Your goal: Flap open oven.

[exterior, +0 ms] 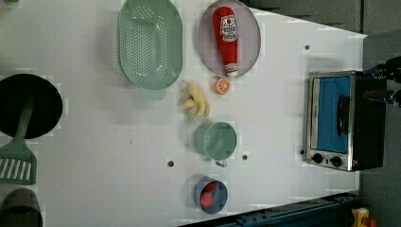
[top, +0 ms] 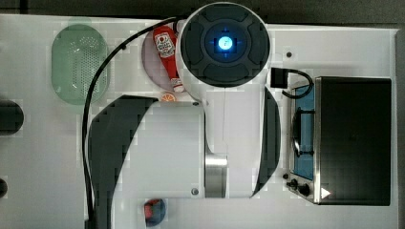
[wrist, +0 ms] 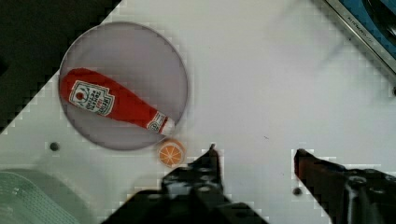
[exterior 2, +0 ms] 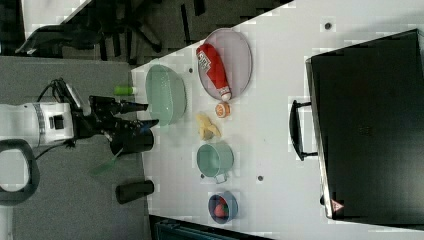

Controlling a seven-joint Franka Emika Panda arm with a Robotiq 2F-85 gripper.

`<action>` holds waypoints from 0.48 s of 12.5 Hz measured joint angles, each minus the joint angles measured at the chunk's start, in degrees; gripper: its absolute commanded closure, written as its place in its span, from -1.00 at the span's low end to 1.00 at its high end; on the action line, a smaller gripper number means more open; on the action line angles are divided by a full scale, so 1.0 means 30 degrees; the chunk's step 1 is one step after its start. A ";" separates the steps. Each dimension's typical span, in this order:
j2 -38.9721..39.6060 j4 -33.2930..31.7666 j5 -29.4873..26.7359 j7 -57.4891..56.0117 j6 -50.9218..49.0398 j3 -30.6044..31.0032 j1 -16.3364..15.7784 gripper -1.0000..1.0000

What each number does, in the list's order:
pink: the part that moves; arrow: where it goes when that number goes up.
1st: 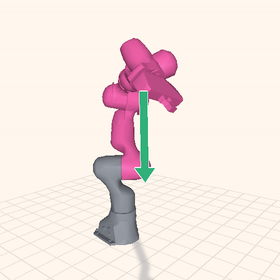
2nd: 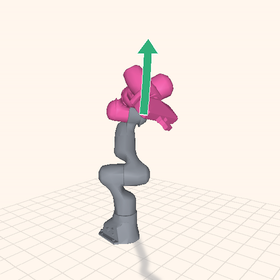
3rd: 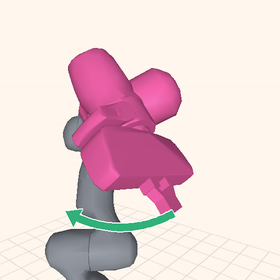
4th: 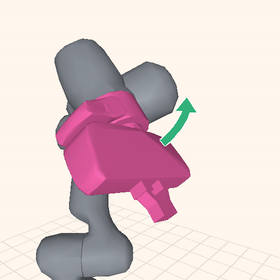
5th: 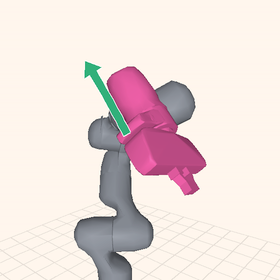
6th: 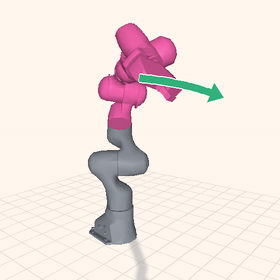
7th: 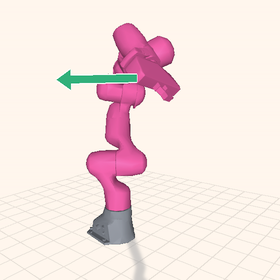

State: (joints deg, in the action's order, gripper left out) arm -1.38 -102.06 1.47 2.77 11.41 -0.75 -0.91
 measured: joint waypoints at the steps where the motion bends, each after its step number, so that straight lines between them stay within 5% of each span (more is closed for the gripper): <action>1: -0.1306 -0.1585 0.0020 0.0002 -0.1033 -0.0299 -0.0117 -0.59; 3: -0.4440 -0.4103 0.0021 0.0002 -0.2446 -0.0844 0.0041 -0.99; 6: -0.6818 -0.3693 -0.0323 0.0037 -0.2527 -0.1251 0.0309 -1.00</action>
State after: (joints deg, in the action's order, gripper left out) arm -21.84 -113.14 0.50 2.88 3.83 -4.50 0.02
